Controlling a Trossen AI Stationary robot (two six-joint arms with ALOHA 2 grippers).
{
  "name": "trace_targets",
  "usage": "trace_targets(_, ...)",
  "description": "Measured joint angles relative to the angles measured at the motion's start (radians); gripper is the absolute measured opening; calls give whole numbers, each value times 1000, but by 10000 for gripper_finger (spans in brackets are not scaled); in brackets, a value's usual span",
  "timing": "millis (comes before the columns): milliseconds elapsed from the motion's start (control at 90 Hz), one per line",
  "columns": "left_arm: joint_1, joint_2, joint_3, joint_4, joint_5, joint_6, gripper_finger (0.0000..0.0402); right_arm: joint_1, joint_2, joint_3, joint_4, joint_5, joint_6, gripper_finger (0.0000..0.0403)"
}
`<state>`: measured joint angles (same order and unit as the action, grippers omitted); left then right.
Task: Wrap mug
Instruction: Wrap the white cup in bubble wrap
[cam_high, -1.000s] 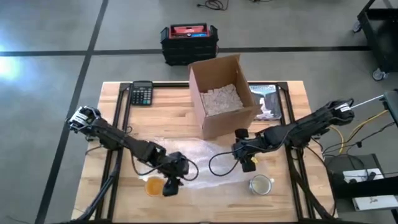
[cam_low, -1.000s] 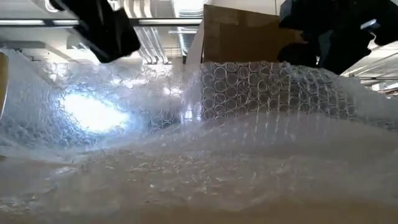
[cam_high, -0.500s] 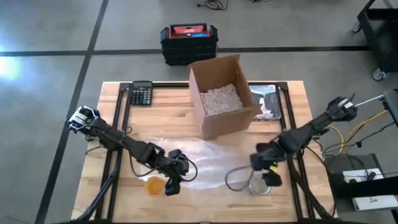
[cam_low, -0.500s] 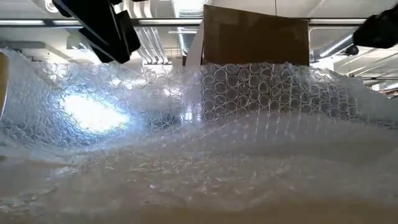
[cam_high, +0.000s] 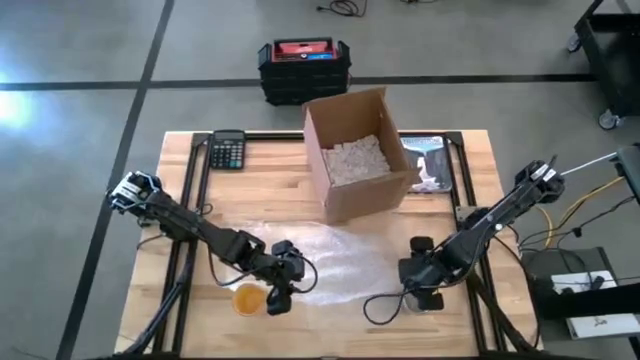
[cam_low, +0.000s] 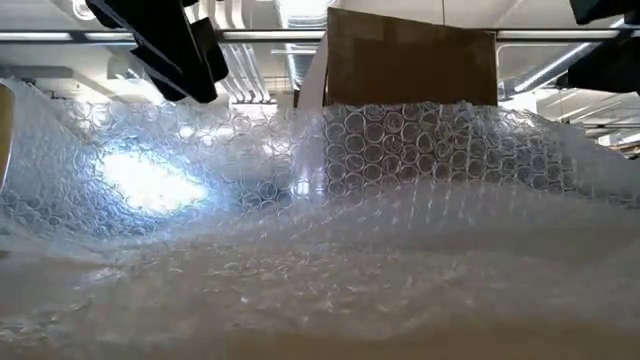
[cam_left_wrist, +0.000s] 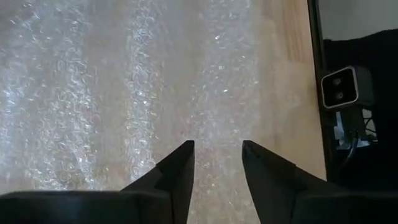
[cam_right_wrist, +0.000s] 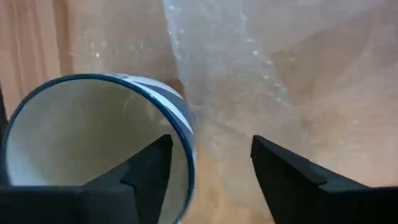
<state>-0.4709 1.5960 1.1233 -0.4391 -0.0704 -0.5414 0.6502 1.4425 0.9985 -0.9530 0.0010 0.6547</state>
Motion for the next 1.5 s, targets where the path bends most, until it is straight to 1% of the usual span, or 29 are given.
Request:
trace_targets(111,0,16,0,-2,0,12,116,0,39,4,-2,-10,15,120)
trace_targets(233,-1,19,0,-4,0,36,104,0,53,49,-30,-58,10,31)
trace_targets(267,-3,19,0,-4,-1,40,101,-1,51,72,-41,-77,5,17)
trace_targets(300,-3,18,0,-4,-1,43,97,-2,49,100,-61,-90,3,12)
trace_targets(333,-4,16,0,-4,-1,43,94,-2,48,138,-82,-113,8,14)
trace_targets(400,-7,12,0,-4,-5,43,86,-2,44,229,-136,-116,20,20)
trace_targets(456,-12,12,0,-4,-22,45,80,-2,41,306,-168,-111,14,19)
trace_targets(500,-13,12,-1,-4,-34,54,76,-4,40,358,-171,-85,-9,12)
trace_targets(544,-13,13,-1,-4,-45,61,72,-8,41,399,-154,-28,-54,7)
trace_targets(600,-15,14,-1,-4,-49,62,69,-22,45,434,-131,80,-106,7)
trace_targets(667,-15,14,-1,-4,-52,65,64,-54,54,447,-100,226,-163,9)
trace_targets(711,-15,14,-1,-3,-53,75,62,-90,68,447,-61,302,-205,9)
trace_targets(767,-15,12,-1,-3,-54,82,60,-143,93,447,0,359,-250,8)
trace_targets(800,-15,11,-1,-3,-54,84,60,-177,114,447,37,369,-277,8)
trace_targets(878,-15,8,-1,-2,-55,84,60,-257,169,447,102,346,-333,8)
trace_targets(944,-15,7,-1,-4,-54,84,59,-318,228,448,145,271,-365,8)
trace_targets(1000,-16,7,-1,-8,-54,79,59,-354,279,450,144,197,-376,8)
trace_targets(1078,-17,7,-1,-12,-54,76,59,-383,338,450,128,156,-386,8)
trace_targets(1211,-17,7,-1,-12,-54,75,59,-414,415,452,141,148,-385,8)
trace_targets(1289,-17,7,-1,-7,-54,76,59,-423,426,454,156,143,-373,17)
trace_targets(1389,-17,6,-1,5,-55,81,59,-425,436,454,197,158,-368,41)
trace_targets(1500,-17,6,-1,19,-55,84,59,-424,411,453,210,148,-373,82)
